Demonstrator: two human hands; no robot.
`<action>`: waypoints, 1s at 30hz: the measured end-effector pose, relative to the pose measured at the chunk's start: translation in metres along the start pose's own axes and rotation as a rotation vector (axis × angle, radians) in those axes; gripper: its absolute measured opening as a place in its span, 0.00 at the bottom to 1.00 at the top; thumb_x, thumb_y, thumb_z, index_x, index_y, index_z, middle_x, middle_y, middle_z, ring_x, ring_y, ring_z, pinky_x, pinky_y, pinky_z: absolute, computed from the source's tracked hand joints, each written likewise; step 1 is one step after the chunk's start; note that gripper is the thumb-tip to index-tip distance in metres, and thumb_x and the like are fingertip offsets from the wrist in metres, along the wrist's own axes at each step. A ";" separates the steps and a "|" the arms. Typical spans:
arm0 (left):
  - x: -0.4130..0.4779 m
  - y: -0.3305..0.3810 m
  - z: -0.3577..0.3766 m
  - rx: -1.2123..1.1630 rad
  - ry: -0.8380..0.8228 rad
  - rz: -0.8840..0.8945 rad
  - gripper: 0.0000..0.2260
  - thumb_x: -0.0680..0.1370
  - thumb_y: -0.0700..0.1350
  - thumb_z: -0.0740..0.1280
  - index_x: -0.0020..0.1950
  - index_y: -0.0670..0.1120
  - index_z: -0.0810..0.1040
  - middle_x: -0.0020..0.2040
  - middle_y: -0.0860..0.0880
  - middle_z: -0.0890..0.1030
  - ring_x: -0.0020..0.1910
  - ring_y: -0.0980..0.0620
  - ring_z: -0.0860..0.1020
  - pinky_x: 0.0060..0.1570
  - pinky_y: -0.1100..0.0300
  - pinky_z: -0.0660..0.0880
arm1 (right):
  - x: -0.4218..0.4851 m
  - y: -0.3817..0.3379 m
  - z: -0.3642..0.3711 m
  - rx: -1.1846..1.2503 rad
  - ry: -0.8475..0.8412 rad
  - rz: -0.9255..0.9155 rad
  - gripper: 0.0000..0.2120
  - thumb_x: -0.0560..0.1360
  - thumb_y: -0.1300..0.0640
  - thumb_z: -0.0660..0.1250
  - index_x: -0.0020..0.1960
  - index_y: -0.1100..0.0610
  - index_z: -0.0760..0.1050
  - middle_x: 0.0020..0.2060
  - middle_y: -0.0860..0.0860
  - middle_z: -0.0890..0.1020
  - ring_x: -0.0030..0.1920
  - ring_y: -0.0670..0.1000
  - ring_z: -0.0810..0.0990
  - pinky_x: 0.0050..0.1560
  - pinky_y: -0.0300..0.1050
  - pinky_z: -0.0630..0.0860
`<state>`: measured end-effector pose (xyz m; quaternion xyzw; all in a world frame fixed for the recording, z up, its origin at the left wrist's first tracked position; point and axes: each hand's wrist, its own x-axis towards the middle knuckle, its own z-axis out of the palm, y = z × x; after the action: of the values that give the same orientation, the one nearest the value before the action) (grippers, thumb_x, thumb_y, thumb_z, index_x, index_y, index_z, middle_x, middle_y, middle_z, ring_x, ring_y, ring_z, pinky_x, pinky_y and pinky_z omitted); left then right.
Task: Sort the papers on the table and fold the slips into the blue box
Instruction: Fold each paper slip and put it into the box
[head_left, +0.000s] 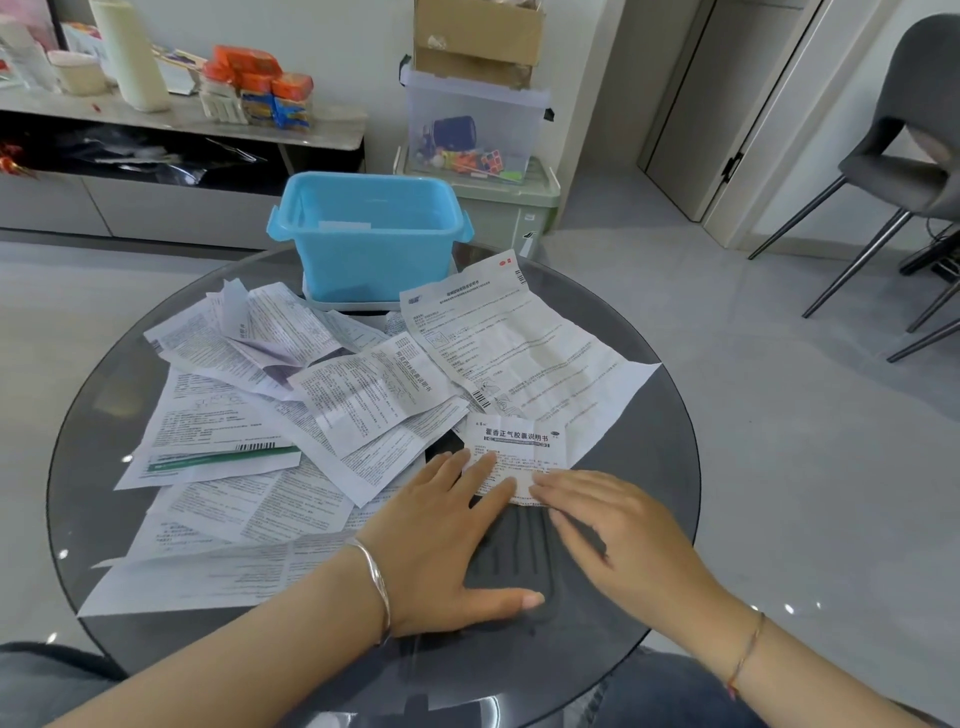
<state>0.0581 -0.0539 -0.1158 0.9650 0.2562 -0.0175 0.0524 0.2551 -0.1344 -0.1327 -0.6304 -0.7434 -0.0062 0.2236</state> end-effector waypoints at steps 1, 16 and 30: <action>-0.001 0.000 0.001 0.007 -0.006 0.004 0.44 0.70 0.75 0.47 0.79 0.51 0.44 0.79 0.45 0.43 0.77 0.46 0.41 0.73 0.55 0.36 | -0.002 0.002 0.000 0.001 -0.015 0.006 0.16 0.77 0.51 0.59 0.57 0.53 0.81 0.57 0.44 0.81 0.59 0.40 0.75 0.67 0.27 0.59; -0.011 -0.012 -0.003 0.147 0.199 0.119 0.40 0.74 0.74 0.45 0.57 0.46 0.82 0.57 0.48 0.82 0.57 0.49 0.80 0.64 0.52 0.59 | -0.005 0.011 0.000 -0.279 -0.046 -0.245 0.24 0.83 0.46 0.47 0.60 0.53 0.80 0.58 0.51 0.81 0.57 0.51 0.80 0.64 0.46 0.71; -0.020 -0.014 0.006 0.218 0.348 0.083 0.40 0.74 0.73 0.45 0.52 0.44 0.83 0.50 0.53 0.84 0.54 0.52 0.82 0.65 0.56 0.66 | -0.018 0.020 -0.014 -0.169 -0.005 -0.178 0.25 0.82 0.45 0.49 0.54 0.54 0.83 0.55 0.46 0.83 0.56 0.46 0.81 0.58 0.41 0.76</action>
<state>0.0336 -0.0529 -0.1216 0.9631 0.2182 0.1242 -0.0965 0.2800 -0.1516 -0.1320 -0.5784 -0.7938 -0.0873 0.1664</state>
